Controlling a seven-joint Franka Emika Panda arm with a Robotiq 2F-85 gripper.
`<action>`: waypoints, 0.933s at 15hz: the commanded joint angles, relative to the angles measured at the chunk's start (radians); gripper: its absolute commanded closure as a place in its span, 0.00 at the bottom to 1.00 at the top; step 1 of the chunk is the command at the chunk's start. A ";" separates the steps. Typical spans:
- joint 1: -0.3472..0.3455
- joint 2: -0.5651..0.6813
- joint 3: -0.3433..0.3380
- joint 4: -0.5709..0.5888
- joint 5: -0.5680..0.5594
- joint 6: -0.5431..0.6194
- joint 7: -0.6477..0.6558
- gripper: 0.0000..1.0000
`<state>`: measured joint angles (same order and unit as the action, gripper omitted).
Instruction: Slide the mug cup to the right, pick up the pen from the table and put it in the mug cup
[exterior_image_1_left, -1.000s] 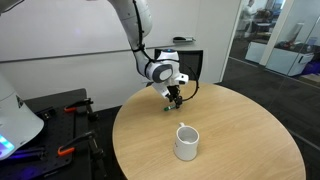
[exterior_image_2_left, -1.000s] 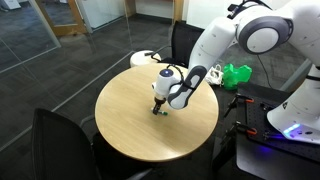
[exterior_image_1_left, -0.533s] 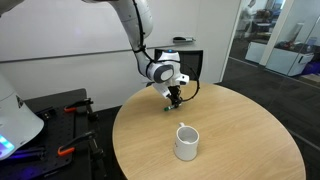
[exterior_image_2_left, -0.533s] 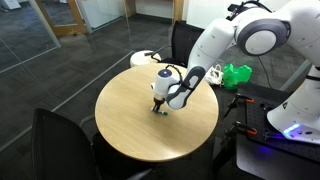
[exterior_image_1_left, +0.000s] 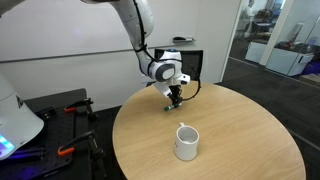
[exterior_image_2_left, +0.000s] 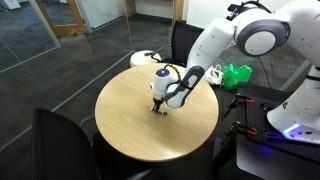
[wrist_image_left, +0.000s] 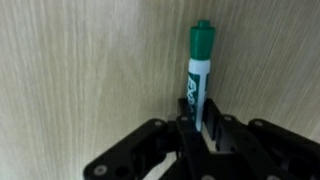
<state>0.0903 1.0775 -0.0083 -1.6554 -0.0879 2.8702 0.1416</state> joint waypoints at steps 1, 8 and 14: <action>0.033 -0.018 -0.028 0.007 0.029 -0.060 0.010 0.95; 0.122 -0.087 -0.128 -0.056 0.072 -0.063 0.151 0.95; 0.225 -0.157 -0.238 -0.118 0.063 -0.099 0.281 0.95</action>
<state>0.2516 1.0009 -0.1868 -1.6966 -0.0340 2.8217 0.3563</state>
